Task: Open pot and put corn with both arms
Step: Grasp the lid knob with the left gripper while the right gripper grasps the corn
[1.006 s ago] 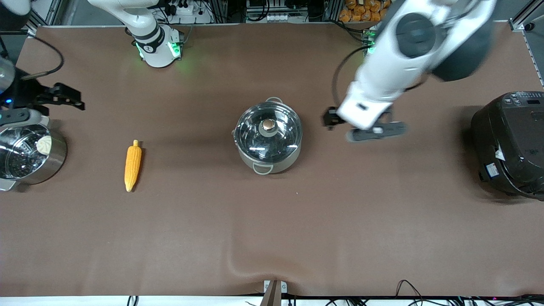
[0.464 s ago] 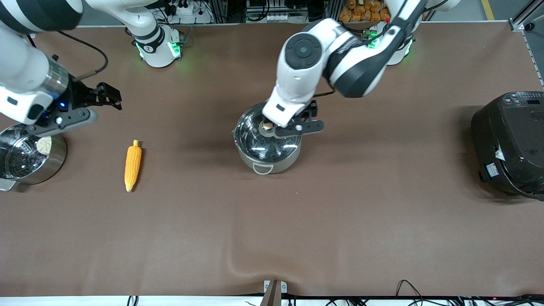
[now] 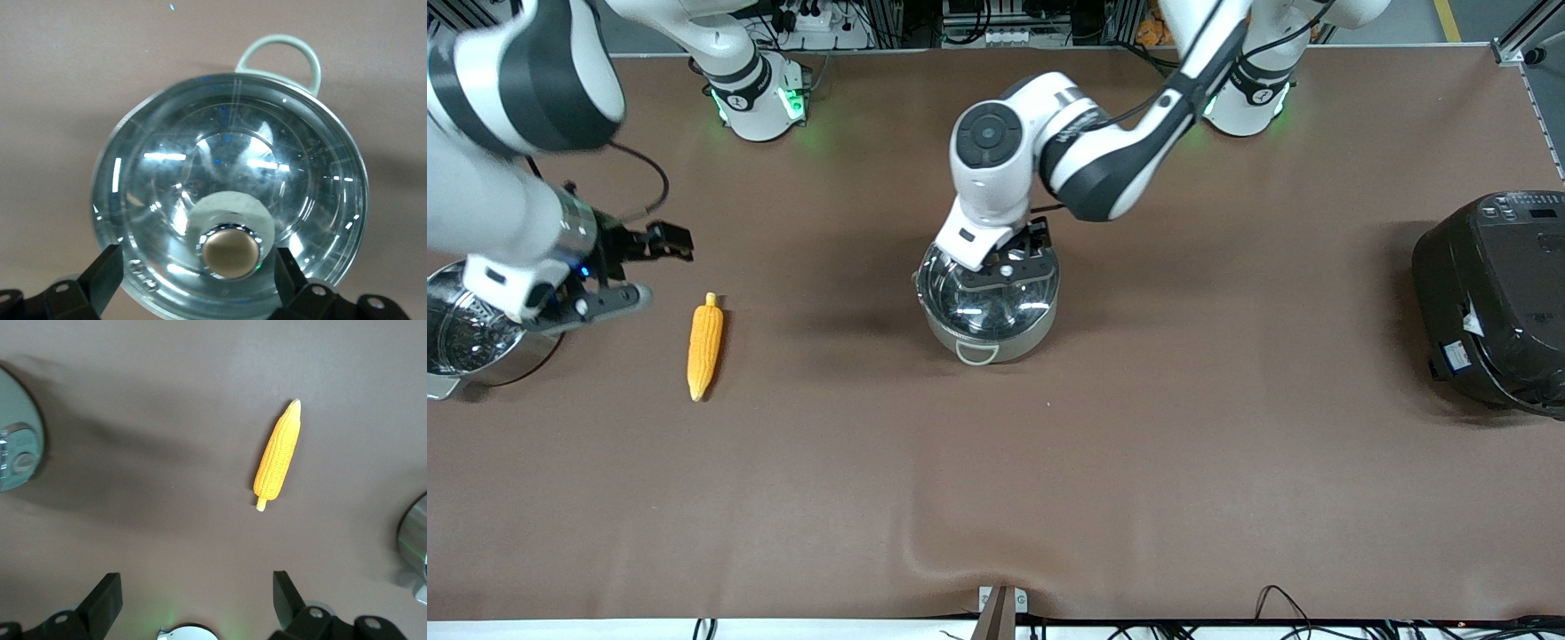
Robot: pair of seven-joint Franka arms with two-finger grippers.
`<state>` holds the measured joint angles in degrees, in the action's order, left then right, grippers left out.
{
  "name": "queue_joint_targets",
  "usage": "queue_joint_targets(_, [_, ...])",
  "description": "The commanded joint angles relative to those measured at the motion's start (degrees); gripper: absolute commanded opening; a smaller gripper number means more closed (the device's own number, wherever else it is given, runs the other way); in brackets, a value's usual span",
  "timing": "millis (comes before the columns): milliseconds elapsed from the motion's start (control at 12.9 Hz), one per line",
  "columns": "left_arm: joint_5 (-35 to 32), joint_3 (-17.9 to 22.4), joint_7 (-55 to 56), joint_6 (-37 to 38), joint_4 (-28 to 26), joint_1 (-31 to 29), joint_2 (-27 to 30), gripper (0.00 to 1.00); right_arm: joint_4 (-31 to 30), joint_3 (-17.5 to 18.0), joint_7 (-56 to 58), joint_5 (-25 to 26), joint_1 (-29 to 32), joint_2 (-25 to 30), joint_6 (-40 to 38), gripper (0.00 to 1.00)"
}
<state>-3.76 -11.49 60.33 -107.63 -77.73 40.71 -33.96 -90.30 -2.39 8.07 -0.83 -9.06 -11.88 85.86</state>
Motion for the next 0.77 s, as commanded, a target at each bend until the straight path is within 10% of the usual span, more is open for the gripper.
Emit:
queue_joint_targets(0, [-1.77, 2.34, 1.46, -1.09, 2.06, 2.70, -1.90, 1.00, -2.23, 0.11, 0.27, -0.22, 7.27, -7.78, 4.98, 1.00])
queue_joint_targets(387, [-1.77, 2.52, 1.20, -1.44, 2.06, 3.23, -3.13, 0.97, -15.51, 0.02, 2.12, 0.22, 9.24, -8.07, 19.60, 1.00])
queue_joint_targets(696, [-1.86, 2.52, 1.11, -1.97, 1.97, 3.41, -3.39, 0.73, -23.42, 0.02, 2.48, 2.50, 9.58, -9.20, 33.63, 1.00])
